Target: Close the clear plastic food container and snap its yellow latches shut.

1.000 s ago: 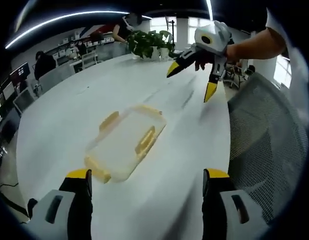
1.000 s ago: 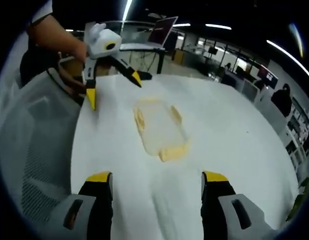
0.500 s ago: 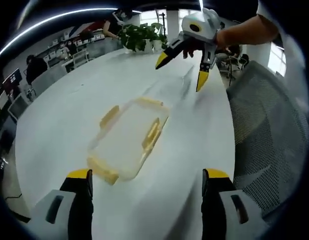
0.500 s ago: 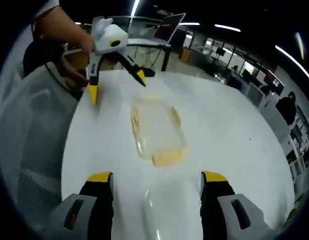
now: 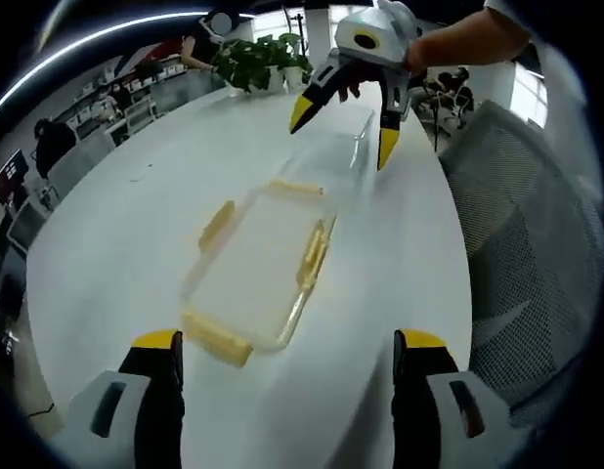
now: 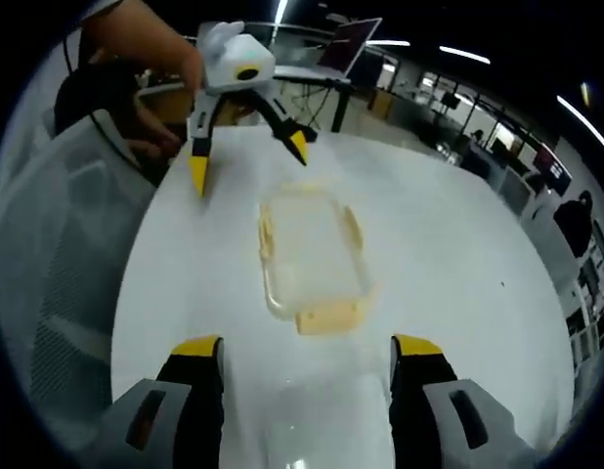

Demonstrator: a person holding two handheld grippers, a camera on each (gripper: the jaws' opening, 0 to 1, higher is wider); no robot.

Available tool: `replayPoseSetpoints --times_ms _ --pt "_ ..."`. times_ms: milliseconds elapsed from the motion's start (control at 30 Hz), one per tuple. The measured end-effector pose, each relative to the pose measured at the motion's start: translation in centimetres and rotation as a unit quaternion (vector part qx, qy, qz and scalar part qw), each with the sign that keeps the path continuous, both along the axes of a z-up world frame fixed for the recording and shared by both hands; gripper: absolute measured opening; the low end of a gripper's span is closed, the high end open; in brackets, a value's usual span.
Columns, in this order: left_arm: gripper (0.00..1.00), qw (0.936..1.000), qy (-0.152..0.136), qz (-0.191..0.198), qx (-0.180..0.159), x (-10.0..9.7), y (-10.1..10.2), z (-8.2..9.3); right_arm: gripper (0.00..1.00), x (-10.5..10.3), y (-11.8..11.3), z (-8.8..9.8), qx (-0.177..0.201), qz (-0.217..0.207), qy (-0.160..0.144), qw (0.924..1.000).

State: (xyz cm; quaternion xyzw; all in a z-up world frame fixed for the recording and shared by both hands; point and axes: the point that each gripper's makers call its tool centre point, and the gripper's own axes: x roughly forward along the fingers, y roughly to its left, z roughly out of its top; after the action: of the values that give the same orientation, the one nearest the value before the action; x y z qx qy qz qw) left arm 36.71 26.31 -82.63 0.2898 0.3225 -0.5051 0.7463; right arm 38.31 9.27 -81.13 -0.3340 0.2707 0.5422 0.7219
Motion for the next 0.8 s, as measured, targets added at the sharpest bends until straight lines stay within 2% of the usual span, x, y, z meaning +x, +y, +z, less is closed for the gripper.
replayPoseSetpoints --times_ms 433,800 --pt "0.88 0.9989 -0.003 -0.036 0.030 1.6 0.8 -0.5 0.67 1.0 0.8 -0.6 -0.017 0.023 0.007 0.9996" --pt "0.86 0.9942 -0.009 -0.083 0.068 2.5 1.2 -1.5 0.67 1.6 1.3 -1.7 -0.038 0.041 0.024 0.9982"
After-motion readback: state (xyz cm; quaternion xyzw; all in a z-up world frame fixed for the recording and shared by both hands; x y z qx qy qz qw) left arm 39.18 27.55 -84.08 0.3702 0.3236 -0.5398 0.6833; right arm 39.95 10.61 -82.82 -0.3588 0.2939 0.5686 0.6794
